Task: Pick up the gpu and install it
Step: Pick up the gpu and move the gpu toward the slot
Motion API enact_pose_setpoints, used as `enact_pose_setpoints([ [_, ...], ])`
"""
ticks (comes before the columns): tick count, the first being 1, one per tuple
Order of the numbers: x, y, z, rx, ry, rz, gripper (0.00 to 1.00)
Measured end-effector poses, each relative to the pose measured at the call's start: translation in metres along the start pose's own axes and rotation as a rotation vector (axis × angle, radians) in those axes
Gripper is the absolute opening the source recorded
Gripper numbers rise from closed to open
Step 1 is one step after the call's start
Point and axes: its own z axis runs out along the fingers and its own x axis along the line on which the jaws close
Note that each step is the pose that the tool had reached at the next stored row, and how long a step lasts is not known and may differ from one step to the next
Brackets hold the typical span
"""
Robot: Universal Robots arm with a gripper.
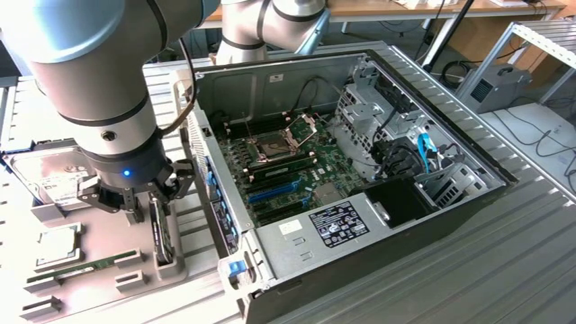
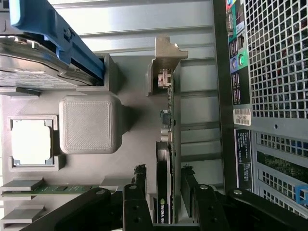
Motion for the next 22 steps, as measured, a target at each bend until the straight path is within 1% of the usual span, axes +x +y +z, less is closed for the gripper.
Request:
enact_pose_setpoints([
  [14,0.001,0.0031,0.0131,0.0000,0.0000,0.000,0.42],
  [22,0.001,0.0031,0.0138,0.0000,0.0000,0.000,0.42],
])
